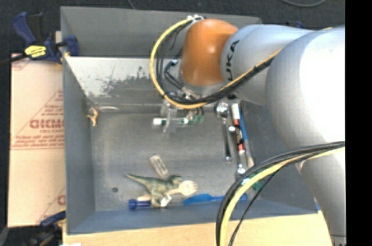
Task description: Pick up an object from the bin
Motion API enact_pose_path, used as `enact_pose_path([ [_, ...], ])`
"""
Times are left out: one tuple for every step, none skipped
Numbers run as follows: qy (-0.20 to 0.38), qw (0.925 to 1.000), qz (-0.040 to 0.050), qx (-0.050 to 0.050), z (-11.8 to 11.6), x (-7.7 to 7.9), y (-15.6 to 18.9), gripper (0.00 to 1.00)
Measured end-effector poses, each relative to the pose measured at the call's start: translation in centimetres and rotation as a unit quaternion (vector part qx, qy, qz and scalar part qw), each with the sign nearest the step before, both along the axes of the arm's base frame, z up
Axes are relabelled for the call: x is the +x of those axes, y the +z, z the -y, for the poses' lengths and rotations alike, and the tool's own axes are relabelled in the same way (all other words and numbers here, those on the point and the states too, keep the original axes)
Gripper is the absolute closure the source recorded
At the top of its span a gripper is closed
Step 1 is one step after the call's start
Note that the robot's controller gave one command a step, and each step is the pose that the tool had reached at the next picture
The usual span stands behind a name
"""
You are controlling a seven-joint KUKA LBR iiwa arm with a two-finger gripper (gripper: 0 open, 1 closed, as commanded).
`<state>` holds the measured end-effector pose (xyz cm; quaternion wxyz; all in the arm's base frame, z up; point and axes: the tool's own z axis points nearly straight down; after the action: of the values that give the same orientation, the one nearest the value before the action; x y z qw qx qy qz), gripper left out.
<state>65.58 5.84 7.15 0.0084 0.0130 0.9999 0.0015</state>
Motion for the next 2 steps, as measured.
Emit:
enact_pose_path([
  [0.000, 1.0000, -0.0001, 0.000, -0.01, 0.00, 0.00, 1.00],
  [-0.001, 1.0000, 0.0028, 0.000, 0.04, 0.15, 0.44, 1.00],
])
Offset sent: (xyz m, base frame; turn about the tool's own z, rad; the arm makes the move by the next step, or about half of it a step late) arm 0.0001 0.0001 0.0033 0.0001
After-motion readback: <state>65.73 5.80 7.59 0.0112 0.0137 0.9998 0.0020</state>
